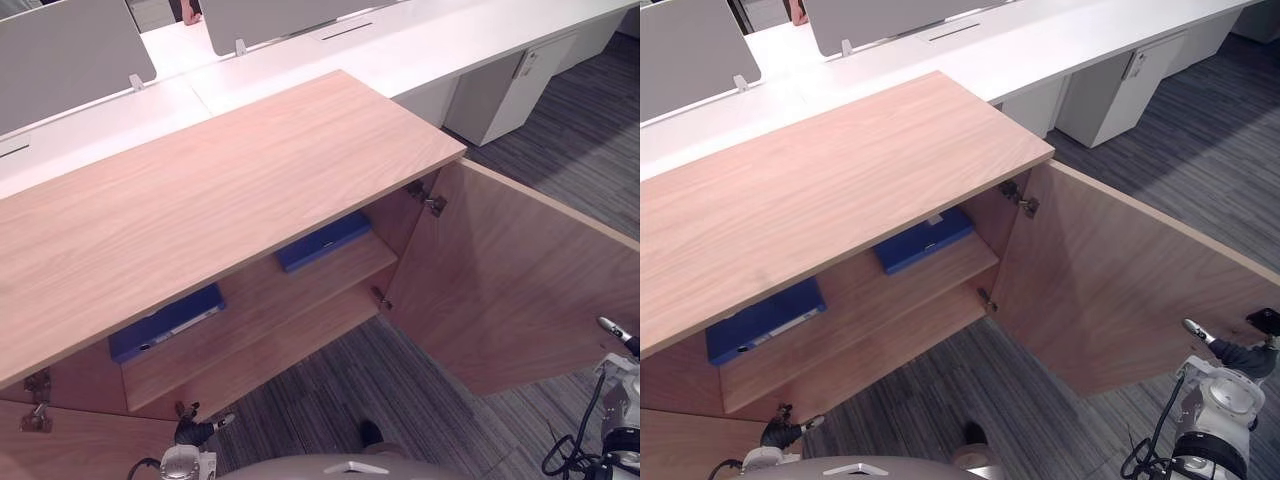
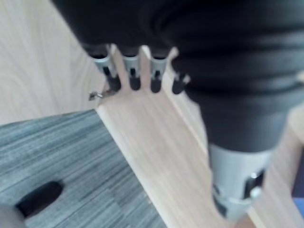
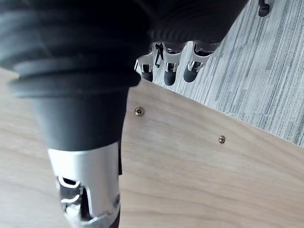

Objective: Walk over to the cabinet, pick up the folder, carry it to the office cabinet, place the folder inside the office cabinet, then close the office cabinet door

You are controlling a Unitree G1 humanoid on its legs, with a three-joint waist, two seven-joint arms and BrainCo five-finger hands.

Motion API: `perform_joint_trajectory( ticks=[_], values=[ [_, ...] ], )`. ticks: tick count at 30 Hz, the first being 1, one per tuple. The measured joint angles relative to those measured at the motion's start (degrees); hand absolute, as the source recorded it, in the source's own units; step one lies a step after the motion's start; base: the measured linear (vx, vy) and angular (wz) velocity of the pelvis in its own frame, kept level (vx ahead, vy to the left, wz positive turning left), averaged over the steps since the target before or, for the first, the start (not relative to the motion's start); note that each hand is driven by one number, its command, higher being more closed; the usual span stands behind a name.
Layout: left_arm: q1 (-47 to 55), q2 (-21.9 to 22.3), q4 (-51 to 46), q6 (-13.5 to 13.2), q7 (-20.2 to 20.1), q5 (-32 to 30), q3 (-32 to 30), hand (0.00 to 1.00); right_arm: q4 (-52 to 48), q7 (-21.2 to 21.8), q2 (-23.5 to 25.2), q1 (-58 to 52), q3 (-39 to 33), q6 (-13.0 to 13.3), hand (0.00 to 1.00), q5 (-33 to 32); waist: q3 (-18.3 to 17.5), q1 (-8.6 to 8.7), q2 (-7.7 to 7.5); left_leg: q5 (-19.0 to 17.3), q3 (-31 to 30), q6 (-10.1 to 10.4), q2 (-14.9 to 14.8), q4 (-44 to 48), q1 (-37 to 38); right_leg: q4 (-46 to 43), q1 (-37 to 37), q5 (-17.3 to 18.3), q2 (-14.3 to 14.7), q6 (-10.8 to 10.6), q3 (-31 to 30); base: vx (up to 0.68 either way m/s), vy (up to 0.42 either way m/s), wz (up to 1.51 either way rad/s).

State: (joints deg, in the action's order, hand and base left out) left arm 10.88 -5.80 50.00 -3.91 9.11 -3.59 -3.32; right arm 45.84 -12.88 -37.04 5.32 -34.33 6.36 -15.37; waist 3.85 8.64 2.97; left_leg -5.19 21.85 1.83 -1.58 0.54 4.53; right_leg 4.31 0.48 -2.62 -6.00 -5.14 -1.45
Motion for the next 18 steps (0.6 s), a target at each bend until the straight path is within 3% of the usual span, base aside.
perform_joint_trajectory(
  ticks=[6,13,18],
  values=[
    [0.0,-0.1,-0.2,0.0,-0.1,-0.6,0.1,0.0,-3.8,-0.1,2.2,-3.1,1.8,0.0,0.0,0.0,0.4,0.52,-0.59,1.3,-0.4,0.2,0.0,-1.8,0.5,0.0,-0.1,0.0,0.2,0.0,0.5,-0.06,-0.053,0.03],
    [-0.1,-0.1,-2.3,0.0,-0.7,-1.8,0.2,0.0,-14.7,-0.6,9.8,-9.9,2.0,0.8,0.0,0.8,0.7,1.24,-1.26,1.5,-0.3,0.4,-0.4,-1.8,0.5,0.2,-0.1,-0.2,0.6,-0.2,0.5,-0.05,-0.06,-0.02],
    [-0.1,-0.1,-2.3,0.0,-0.7,-2.6,1.2,0.0,-22.6,-1.7,16.4,-15.6,3.4,1.1,0.0,5.3,0.5,1.36,-2.03,1.8,0.1,0.5,-0.7,-1.9,0.6,0.2,-0.2,-0.6,0.9,0.0,0.3,-0.06,-0.047,-0.05]
  ],
)
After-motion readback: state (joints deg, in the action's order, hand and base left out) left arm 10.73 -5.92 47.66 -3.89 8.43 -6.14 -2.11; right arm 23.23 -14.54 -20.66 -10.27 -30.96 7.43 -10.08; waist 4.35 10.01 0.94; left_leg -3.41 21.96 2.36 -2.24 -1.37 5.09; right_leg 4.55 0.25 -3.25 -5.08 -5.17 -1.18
